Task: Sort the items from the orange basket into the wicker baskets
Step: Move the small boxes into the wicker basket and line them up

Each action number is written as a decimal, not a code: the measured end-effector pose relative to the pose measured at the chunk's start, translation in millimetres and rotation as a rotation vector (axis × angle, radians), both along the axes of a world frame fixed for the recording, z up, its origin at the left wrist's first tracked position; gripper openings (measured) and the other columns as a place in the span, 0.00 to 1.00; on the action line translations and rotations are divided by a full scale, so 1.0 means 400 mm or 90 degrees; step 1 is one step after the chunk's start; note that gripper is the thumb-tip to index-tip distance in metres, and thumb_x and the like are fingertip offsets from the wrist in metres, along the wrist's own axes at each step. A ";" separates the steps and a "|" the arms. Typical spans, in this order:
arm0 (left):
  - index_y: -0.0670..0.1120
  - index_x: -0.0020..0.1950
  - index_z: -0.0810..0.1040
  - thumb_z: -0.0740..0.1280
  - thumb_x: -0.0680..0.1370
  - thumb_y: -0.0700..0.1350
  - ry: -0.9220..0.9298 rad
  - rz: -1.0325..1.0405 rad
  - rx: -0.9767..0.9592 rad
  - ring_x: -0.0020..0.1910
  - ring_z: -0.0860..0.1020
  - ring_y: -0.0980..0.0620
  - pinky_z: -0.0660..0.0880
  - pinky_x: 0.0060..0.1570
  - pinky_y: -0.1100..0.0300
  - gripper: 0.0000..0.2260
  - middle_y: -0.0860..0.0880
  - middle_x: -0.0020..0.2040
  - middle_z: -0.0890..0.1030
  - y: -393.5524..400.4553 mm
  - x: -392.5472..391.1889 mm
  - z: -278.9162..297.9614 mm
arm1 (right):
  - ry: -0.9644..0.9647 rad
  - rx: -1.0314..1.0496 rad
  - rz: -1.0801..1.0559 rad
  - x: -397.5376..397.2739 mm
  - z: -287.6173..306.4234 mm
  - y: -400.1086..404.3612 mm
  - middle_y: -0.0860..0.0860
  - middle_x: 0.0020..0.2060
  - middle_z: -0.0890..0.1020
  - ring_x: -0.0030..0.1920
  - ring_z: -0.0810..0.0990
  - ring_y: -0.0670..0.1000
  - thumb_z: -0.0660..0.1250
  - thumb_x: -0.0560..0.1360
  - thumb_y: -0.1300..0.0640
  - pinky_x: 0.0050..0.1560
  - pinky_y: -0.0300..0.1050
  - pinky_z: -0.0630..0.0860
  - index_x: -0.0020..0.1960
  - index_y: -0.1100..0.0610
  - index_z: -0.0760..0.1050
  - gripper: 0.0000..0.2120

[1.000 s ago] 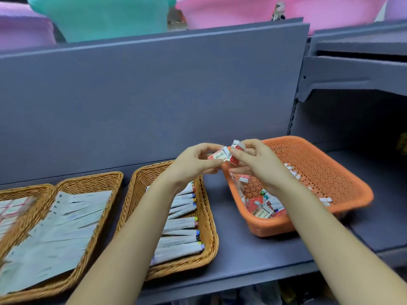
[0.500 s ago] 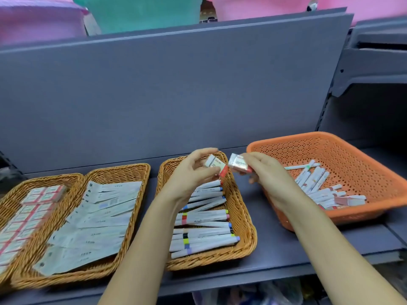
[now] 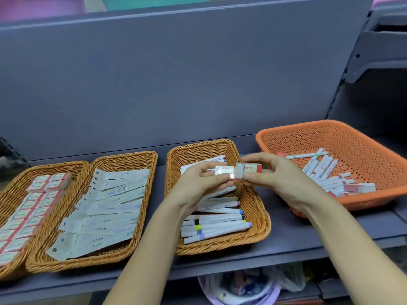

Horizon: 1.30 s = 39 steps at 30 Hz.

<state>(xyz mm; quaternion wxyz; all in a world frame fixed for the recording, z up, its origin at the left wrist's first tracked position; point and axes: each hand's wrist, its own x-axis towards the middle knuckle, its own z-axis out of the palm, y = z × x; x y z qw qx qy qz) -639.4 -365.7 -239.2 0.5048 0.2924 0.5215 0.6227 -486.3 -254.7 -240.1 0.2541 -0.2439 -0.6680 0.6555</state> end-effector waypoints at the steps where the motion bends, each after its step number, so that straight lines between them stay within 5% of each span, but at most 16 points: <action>1: 0.39 0.54 0.77 0.66 0.74 0.29 -0.009 -0.013 0.003 0.39 0.84 0.52 0.79 0.37 0.67 0.11 0.43 0.43 0.84 -0.004 0.002 0.001 | 0.013 0.002 0.000 0.000 0.001 -0.001 0.55 0.52 0.81 0.42 0.83 0.52 0.70 0.71 0.67 0.47 0.42 0.81 0.51 0.54 0.78 0.12; 5: 0.41 0.56 0.76 0.66 0.74 0.29 0.028 0.019 0.007 0.43 0.84 0.52 0.80 0.42 0.65 0.13 0.42 0.48 0.84 -0.025 0.008 0.003 | 0.042 -0.012 -0.007 0.000 0.003 0.000 0.55 0.48 0.81 0.37 0.83 0.50 0.68 0.72 0.69 0.41 0.36 0.80 0.49 0.55 0.79 0.11; 10: 0.43 0.55 0.77 0.69 0.75 0.35 0.113 0.113 -0.023 0.44 0.84 0.50 0.80 0.39 0.66 0.10 0.44 0.50 0.84 -0.069 -0.008 0.006 | -0.002 0.029 0.070 -0.018 0.003 -0.008 0.55 0.47 0.84 0.45 0.83 0.49 0.68 0.71 0.72 0.49 0.37 0.79 0.55 0.55 0.76 0.17; 15: 0.45 0.55 0.75 0.69 0.75 0.38 0.207 0.135 -0.012 0.45 0.83 0.51 0.80 0.43 0.62 0.10 0.47 0.51 0.83 -0.120 -0.041 0.006 | -0.060 0.141 0.062 -0.044 0.013 -0.033 0.50 0.44 0.85 0.43 0.84 0.47 0.71 0.72 0.64 0.52 0.44 0.77 0.50 0.48 0.77 0.14; 19: 0.45 0.56 0.75 0.70 0.75 0.38 0.314 0.109 -0.015 0.46 0.83 0.51 0.80 0.49 0.55 0.11 0.46 0.52 0.82 -0.165 -0.088 0.008 | -0.094 0.261 0.067 -0.092 0.029 -0.083 0.43 0.47 0.83 0.46 0.81 0.40 0.71 0.72 0.61 0.50 0.36 0.76 0.49 0.45 0.76 0.13; 24: 0.46 0.50 0.74 0.71 0.72 0.33 0.402 0.104 0.006 0.41 0.80 0.56 0.77 0.42 0.65 0.12 0.48 0.47 0.80 -0.262 -0.182 0.022 | -0.074 0.334 0.059 -0.189 0.052 -0.188 0.41 0.44 0.82 0.45 0.79 0.36 0.73 0.70 0.61 0.44 0.24 0.71 0.47 0.46 0.77 0.12; 30: 0.53 0.51 0.75 0.74 0.72 0.44 0.666 0.127 -0.055 0.46 0.76 0.63 0.72 0.44 0.72 0.12 0.60 0.48 0.78 -0.417 -0.344 0.055 | -0.074 0.407 0.040 -0.349 0.048 -0.333 0.41 0.45 0.80 0.42 0.77 0.32 0.73 0.70 0.60 0.43 0.24 0.70 0.50 0.49 0.77 0.11; 39: 0.54 0.51 0.77 0.73 0.72 0.47 0.736 0.138 -0.068 0.50 0.75 0.61 0.73 0.47 0.65 0.10 0.59 0.51 0.78 -0.560 -0.544 0.051 | -0.129 0.479 0.060 -0.553 0.030 -0.465 0.38 0.43 0.78 0.47 0.77 0.40 0.72 0.72 0.56 0.41 0.25 0.69 0.51 0.46 0.74 0.11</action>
